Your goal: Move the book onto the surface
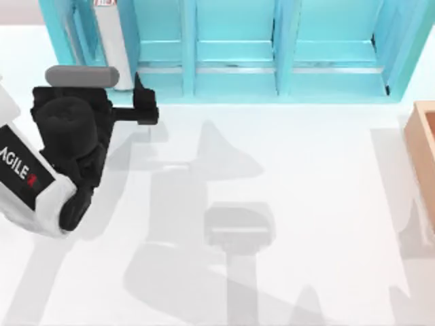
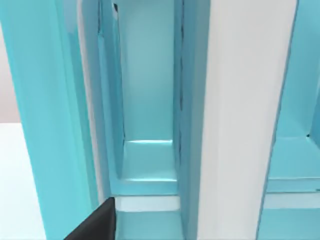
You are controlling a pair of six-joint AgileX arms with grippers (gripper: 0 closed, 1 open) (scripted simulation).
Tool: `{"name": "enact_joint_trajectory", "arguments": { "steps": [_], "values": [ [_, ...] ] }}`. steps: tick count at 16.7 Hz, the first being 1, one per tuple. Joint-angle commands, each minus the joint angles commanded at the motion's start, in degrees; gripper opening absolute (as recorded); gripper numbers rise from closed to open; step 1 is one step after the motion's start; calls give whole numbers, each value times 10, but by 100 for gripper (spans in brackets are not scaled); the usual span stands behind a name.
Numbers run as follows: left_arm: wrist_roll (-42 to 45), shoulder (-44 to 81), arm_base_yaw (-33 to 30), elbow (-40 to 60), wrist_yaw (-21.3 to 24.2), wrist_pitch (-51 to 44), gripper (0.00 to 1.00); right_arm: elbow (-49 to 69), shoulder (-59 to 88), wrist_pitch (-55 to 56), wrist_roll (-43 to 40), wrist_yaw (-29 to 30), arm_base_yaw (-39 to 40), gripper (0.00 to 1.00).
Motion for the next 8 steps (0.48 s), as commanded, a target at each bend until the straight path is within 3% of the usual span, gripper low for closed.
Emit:
{"name": "enact_joint_trajectory", "arguments": {
  "steps": [4, 8],
  "values": [
    [0, 12, 5, 20, 4, -10, 100, 0, 0, 0, 0, 0, 0, 100],
    [1, 66, 15, 120, 16, -54, 100, 0, 0, 0, 0, 0, 0, 100]
  ]
}}
